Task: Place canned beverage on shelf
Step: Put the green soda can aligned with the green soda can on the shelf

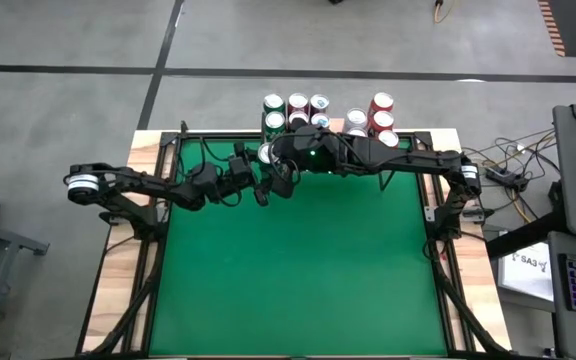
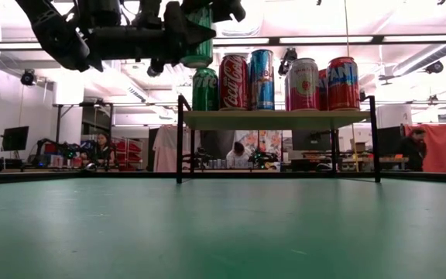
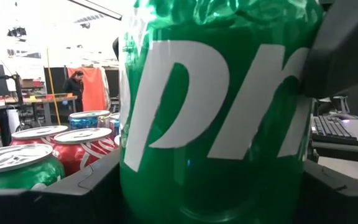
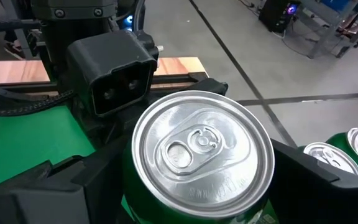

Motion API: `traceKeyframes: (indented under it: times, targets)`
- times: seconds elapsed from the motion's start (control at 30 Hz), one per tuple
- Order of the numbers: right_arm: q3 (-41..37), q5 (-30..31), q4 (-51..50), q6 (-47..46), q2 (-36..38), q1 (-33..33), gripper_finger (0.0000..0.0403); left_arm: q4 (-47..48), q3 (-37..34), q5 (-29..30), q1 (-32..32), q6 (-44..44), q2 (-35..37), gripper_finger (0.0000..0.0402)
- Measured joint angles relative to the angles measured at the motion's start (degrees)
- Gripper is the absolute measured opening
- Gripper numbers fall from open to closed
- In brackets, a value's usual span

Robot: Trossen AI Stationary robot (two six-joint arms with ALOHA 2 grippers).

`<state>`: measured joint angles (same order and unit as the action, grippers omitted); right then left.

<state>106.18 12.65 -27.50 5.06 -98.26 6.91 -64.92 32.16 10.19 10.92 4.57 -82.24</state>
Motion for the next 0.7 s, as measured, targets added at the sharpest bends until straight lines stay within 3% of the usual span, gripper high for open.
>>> traceKeyframes:
  times: [0.4, 0.7]
  targets:
    - [0.4, -0.8, -0.1, 0.3, 0.0, 0.3, 0.0295, 0.5, 0.0, 0.3, 0.0, -0.7, 0.4, 0.0291]
    - [0.4, -0.7, -0.5, 1.7, 0.1, 0.7, 0.0295, 3.7, 0.0, -0.3, 0.0, -2.5, 2.4, 0.0392]
